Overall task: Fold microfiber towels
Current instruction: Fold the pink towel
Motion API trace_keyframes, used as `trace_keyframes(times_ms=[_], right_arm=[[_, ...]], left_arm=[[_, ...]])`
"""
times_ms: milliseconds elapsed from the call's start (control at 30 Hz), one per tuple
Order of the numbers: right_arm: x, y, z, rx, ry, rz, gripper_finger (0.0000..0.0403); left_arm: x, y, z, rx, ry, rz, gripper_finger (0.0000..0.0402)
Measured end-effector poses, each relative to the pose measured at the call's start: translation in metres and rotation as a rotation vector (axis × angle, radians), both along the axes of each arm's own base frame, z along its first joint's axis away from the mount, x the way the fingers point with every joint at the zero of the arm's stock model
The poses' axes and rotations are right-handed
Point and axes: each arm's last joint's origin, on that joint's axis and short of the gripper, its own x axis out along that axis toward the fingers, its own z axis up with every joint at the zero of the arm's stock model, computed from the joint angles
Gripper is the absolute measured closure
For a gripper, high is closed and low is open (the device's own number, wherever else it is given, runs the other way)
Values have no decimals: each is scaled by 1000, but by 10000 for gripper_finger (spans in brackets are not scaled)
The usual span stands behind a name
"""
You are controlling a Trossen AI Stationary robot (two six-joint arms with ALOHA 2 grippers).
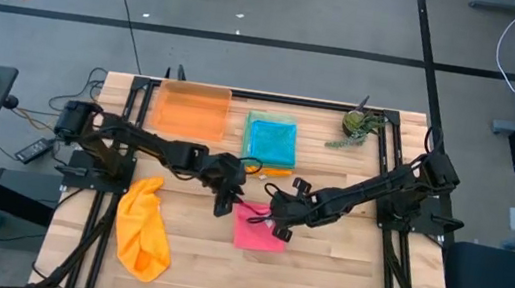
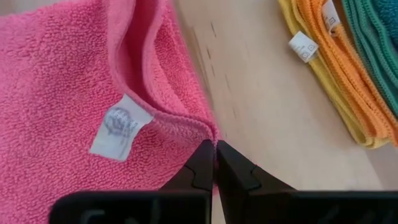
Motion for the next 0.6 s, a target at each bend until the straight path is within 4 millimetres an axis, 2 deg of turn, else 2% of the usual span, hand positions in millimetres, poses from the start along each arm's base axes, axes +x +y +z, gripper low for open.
trace_keyframes(times_ms=[100, 167, 367, 500, 600], right_arm=[[0, -2, 0, 5, -1, -21, 386], [1, -4, 0, 5, -1, -28, 386], [1, -5, 0, 3, -5, -42, 385], [1, -5, 0, 9, -6, -48, 385], [1, -5, 0, 19, -9, -60, 384]], left_arm=[[-2, -5, 12, 22, -54, -32, 269], [-2, -11, 12, 30, -61, -61, 281], [7, -36, -16, 52, -30, -168, 339], [12, -31, -34, 88, 18, -121, 383], [13, -25, -36, 94, 21, -87, 394]])
